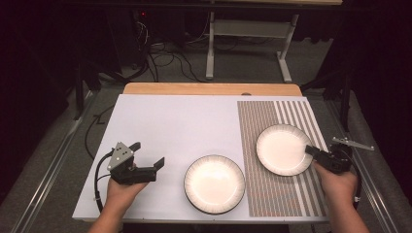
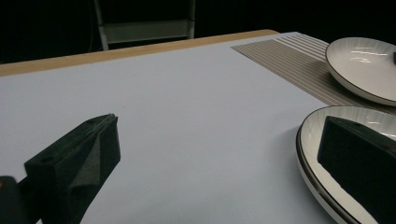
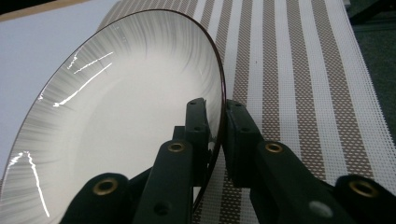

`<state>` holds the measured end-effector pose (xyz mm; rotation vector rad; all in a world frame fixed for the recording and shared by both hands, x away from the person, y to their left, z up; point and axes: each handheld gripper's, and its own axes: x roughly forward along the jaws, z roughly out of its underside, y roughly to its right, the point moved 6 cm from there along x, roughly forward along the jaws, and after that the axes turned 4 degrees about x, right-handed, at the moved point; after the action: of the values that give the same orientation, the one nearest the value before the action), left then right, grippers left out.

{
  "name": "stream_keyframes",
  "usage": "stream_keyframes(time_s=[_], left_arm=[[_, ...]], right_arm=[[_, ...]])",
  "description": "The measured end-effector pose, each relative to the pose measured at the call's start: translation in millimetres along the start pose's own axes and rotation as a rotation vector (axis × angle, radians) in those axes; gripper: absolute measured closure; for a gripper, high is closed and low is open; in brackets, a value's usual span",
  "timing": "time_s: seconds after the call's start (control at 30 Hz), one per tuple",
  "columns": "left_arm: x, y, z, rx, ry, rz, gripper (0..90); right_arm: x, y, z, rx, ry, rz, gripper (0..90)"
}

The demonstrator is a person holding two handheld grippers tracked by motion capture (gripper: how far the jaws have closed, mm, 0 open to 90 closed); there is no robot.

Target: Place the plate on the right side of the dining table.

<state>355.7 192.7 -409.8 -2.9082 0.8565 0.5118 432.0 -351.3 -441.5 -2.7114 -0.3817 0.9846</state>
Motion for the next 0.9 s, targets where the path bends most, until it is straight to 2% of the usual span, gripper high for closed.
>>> stream_keyframes(time_s=[0.13,0.3,0.63,0.77,0.83,0.9], left_arm=[[0.8,0.9,0.5,0.002,-0.005,0.011,0.0],[1.8,-0.4,0.8,-0.017,-0.017,0.02,0.0],[0.5,-1.1,1.6,-0.014,-0.015,0.003,0.0],[0.4,-2.2,2.0,-0.015,-0.012,0.003,0.0],[0.1,-2.6,1.9,-0.013,-0.014,-0.003,0.0],[0.3,-3.4,2.5,-0.014,-0.024,-0.013,0.0]], right_arm=[[4.8,4.5,2.4,0.008,-0.016,0.04,83.3],[7.9,7.5,4.9,0.017,-0.018,0.05,83.3],[8.6,9.9,8.7,0.012,-0.017,0.064,81.2],[2.6,13.6,4.7,0.01,0.023,0.073,71.4],[-1.7,14.1,2.2,-0.01,0.047,0.084,65.9],[-7.3,9.7,-1.2,-0.083,0.085,0.111,62.2]])
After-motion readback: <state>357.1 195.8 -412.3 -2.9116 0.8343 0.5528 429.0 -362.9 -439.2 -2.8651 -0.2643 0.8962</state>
